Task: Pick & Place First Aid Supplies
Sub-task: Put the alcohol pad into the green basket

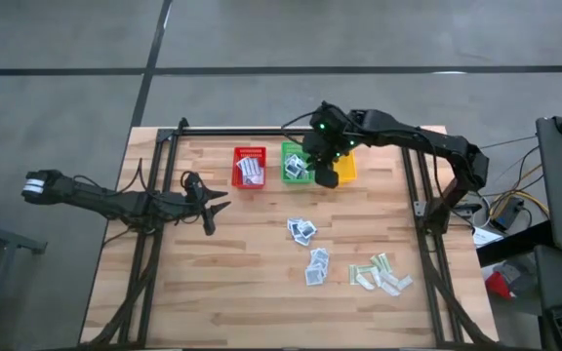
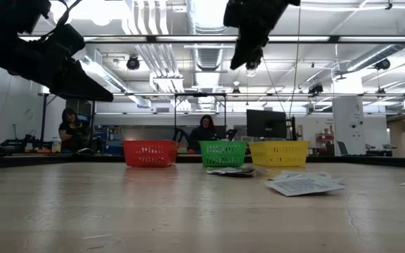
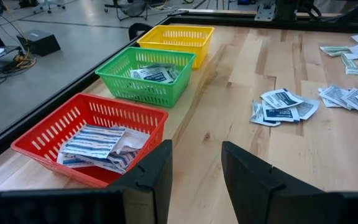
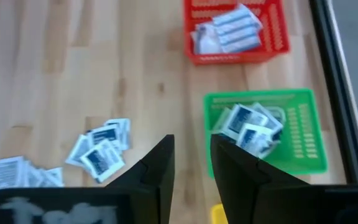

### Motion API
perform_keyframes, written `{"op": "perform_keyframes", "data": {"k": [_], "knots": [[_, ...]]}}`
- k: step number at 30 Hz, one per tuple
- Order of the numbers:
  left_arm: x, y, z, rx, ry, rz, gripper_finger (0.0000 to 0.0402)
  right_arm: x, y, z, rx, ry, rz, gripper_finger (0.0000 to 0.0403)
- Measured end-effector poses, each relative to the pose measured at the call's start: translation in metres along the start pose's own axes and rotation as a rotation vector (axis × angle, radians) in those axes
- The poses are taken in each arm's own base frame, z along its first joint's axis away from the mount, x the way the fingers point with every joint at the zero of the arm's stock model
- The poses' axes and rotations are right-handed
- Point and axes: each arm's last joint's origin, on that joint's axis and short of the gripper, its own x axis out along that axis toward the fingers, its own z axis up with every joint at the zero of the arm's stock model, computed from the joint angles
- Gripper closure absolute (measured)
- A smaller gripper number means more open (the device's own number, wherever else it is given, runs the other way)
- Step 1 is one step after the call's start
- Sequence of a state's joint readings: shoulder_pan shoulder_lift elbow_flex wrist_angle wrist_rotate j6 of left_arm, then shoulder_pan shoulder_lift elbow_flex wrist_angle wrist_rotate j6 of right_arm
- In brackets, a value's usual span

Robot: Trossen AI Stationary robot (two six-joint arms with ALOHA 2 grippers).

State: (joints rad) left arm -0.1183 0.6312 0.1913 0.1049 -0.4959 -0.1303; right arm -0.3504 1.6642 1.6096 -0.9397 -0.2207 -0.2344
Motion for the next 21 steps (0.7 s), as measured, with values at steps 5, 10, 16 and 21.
{"op": "perform_keyframes", "data": {"k": [5,10,16,21], "knots": [[0.0,0.0,0.0,0.0,0.0,0.0,0.0268,-0.001,0.021,0.003,-0.015,-0.002,0.033,0.0322],[0.0,0.0,0.0,-0.002,-0.003,-0.001,0.0268,0.002,0.041,0.001,-0.043,0.056,0.073,0.0338],[0.0,0.0,0.001,-0.004,-0.008,-0.001,0.0268,0.005,0.065,-0.002,-0.078,0.109,0.117,0.0355],[0.0,0.0,0.001,-0.005,-0.008,-0.001,0.0268,0.007,0.081,-0.002,-0.085,0.117,0.141,0.0369]]}}
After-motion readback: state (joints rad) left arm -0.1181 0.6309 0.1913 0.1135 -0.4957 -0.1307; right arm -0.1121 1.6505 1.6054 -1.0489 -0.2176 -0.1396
